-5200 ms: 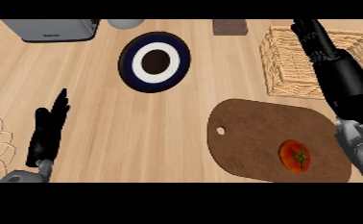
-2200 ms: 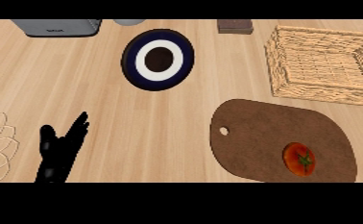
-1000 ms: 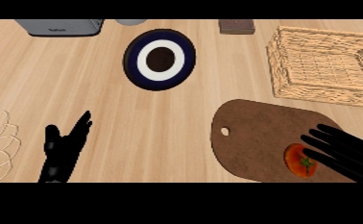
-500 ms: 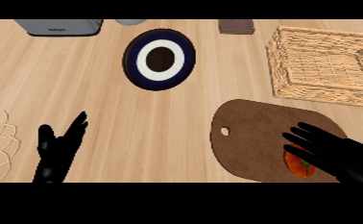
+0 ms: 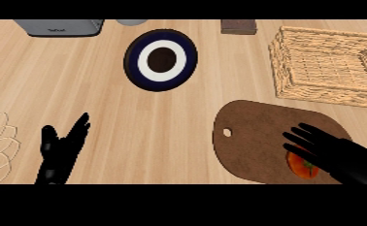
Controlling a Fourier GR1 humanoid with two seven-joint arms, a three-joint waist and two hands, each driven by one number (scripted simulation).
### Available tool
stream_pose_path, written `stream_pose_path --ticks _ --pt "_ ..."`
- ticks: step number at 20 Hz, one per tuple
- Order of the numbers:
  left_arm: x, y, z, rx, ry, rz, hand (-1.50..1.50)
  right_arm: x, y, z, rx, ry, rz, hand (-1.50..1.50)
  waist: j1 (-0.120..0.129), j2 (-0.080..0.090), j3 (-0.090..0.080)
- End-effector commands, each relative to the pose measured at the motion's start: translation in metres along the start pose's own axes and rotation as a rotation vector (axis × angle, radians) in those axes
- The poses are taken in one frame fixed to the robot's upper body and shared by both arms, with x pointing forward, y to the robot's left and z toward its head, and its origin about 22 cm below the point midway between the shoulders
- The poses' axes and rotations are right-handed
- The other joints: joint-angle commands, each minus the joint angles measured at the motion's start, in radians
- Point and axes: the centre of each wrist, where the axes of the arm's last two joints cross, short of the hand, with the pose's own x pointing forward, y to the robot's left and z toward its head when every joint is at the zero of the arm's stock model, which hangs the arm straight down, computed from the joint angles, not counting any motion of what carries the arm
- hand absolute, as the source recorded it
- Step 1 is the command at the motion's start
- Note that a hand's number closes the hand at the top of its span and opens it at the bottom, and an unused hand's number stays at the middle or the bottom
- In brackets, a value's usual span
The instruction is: Pick the tomato from the cutting board and place it in the basket
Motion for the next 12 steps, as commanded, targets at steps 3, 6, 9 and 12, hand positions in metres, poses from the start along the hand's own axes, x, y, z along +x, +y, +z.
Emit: stream_pose_path --ticks 3,6,9,12 --pt "-0.023 -0.004 0.005 0.004 0.063 -0.018 0.00 -0.004 0.021 0.001 0.009 0.026 -0.014 -1.50 0.000 0.005 -0.007" --pt "-0.031 -0.001 -0.003 -0.002 0.055 0.014 0.00 0.006 0.015 -0.012 0.014 0.002 -0.003 -1.50 -0.002 0.006 -0.007" --pt "-0.024 0.000 0.005 0.000 0.052 0.006 0.00 -0.005 0.022 -0.021 0.008 0.003 -0.006 -1.50 0.002 0.006 -0.007" --pt "-0.020 0.000 0.009 0.003 0.047 0.005 0.00 0.006 0.011 -0.027 0.010 0.008 -0.019 -1.50 0.002 0.005 -0.007"
